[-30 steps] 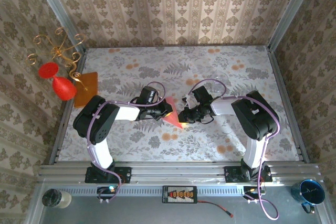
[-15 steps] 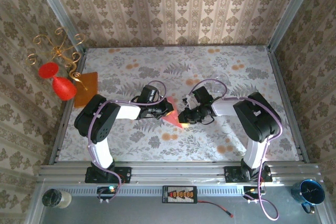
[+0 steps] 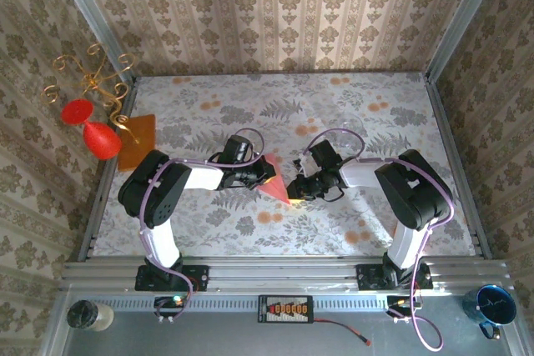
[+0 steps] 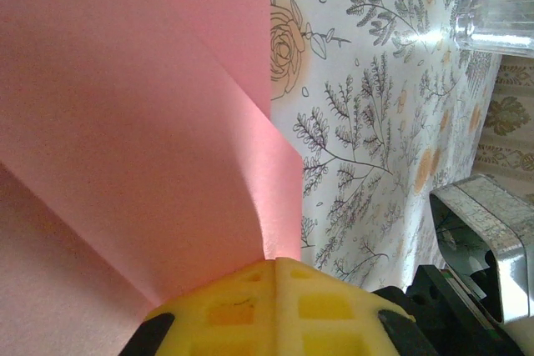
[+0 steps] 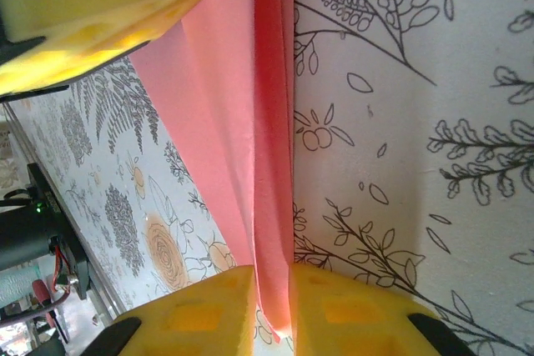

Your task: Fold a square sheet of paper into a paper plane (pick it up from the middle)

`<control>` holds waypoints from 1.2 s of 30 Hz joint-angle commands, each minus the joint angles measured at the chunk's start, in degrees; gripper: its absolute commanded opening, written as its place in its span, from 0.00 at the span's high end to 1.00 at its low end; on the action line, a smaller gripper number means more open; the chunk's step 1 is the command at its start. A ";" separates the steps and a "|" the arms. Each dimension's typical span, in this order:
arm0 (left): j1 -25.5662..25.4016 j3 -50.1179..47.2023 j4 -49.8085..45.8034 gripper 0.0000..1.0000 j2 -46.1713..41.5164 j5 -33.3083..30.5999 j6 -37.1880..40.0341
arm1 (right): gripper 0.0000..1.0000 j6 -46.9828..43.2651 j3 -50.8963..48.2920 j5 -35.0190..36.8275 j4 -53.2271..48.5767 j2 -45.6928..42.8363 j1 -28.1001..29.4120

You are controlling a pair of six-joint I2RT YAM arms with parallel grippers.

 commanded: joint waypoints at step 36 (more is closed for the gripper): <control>1.03 2.33 -3.73 0.96 4.19 0.73 2.17 | 0.85 -0.53 -0.66 4.25 -5.80 3.13 1.23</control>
